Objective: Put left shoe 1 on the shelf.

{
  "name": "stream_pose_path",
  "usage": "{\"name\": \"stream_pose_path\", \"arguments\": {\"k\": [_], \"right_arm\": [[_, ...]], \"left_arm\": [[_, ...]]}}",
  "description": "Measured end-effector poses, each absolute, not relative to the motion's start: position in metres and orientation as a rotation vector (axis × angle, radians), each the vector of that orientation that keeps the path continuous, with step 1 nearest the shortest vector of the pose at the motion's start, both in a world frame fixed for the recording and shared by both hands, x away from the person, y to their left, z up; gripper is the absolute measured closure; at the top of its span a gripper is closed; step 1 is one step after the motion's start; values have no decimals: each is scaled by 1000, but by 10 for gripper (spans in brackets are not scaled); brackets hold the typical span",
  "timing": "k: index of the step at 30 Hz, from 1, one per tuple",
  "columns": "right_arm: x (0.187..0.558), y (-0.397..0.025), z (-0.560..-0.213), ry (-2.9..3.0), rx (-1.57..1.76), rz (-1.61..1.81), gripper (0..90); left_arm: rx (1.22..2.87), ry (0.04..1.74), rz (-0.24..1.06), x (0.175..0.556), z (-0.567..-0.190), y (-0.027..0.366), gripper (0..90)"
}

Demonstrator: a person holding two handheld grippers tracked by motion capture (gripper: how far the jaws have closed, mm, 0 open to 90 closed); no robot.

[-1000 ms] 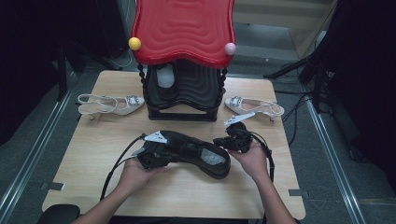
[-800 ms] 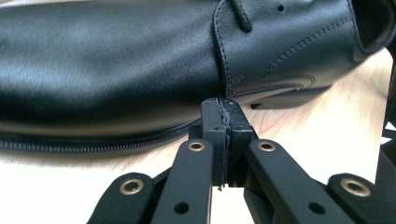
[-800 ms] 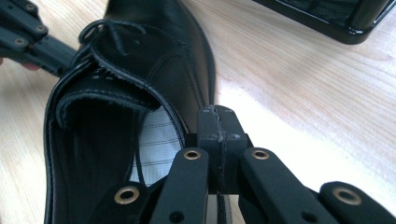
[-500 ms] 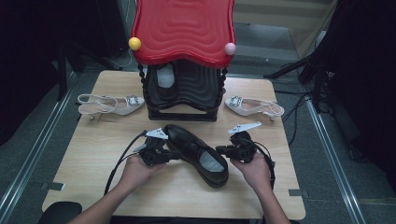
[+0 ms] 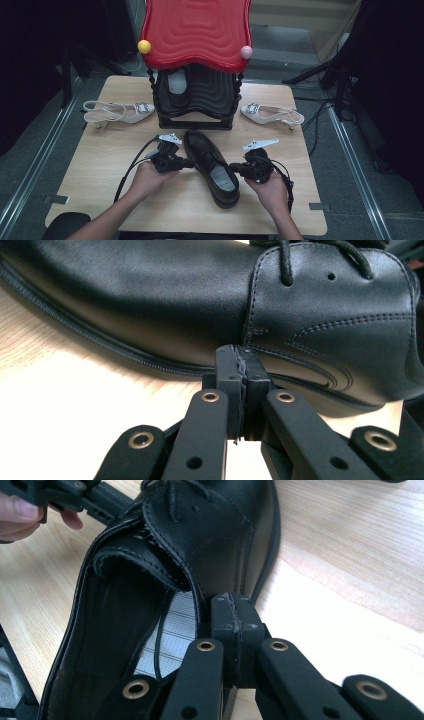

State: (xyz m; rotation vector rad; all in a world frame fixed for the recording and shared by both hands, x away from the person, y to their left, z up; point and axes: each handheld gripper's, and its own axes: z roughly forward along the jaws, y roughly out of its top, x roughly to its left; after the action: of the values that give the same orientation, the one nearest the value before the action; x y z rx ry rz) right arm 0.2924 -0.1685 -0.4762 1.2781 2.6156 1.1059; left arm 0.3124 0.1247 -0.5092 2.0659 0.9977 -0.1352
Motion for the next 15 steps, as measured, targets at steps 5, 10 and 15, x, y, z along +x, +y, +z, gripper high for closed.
{"name": "stream_pose_path", "arguments": {"k": [5, 10, 15], "right_arm": [[282, -169, -477, 2603, 1319, 1123, 900], [277, -170, -475, 2558, 1339, 1171, 900], [281, -171, -475, 2554, 1366, 1175, 900]], "left_arm": [[2089, 982, -135, 318, -508, 119, 900], [2079, 983, -153, 324, -508, 111, 900], [2085, 965, -170, 330, -509, 104, 900]]}}
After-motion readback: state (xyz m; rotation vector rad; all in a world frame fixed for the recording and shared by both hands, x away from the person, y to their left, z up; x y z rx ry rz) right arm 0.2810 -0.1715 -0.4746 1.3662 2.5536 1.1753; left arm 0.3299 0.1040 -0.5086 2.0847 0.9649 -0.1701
